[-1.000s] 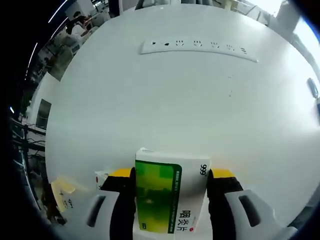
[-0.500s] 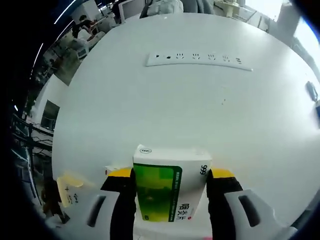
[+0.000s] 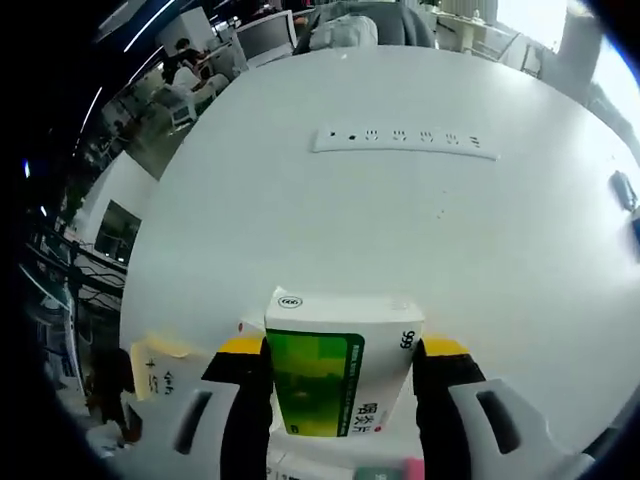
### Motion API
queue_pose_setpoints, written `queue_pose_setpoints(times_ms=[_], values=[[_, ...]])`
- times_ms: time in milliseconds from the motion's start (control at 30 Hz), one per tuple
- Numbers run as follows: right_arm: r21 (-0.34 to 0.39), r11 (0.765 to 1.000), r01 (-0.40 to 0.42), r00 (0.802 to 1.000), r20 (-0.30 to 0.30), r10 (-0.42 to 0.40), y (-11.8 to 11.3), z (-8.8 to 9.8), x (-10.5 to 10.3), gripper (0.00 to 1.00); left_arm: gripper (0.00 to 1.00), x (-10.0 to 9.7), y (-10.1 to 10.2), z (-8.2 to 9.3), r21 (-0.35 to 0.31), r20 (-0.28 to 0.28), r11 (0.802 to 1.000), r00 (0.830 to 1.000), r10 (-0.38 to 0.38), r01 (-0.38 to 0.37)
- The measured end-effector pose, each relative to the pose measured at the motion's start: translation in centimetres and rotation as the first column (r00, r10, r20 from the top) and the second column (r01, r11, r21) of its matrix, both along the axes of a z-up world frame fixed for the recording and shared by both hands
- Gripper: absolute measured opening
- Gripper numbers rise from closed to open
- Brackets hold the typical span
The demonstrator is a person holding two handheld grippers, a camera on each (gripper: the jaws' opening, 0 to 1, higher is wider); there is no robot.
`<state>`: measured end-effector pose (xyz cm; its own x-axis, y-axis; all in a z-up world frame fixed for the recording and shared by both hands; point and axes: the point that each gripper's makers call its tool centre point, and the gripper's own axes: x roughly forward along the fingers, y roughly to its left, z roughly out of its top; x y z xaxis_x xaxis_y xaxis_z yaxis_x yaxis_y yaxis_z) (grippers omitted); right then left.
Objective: Arrange the small medicine boxes into an aligned row inside the storage area until every box is upright, visible, and separated from the surrounding clutter.
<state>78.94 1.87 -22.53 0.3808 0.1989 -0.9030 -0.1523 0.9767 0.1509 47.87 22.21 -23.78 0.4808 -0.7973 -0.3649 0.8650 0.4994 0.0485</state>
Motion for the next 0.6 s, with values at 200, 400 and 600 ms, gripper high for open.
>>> queue_pose_setpoints(times_ms=[200, 400, 600], values=[[0.017, 1.000, -0.004, 1.000, 0.022, 0.004, -0.1, 1.9, -0.4, 0.54, 0.39, -0.8, -0.7, 0.6, -0.001, 0.013, 1.000, 1.000, -0.009, 0.009], [0.034, 0.999, -0.006, 0.999, 0.036, 0.005, -0.2, 3.4, -3.3, 0.54, 0.39, -1.4, -1.0, 1.4, 0.012, 0.038, 1.000, 0.999, -0.012, 0.012], [0.023, 1.000, -0.007, 0.999, 0.049, 0.006, -0.8, 4.7, -3.6, 0.54, 0.39, -2.0, -1.3, 1.7, 0.006, 0.055, 1.000, 0.998, -0.022, 0.022]])
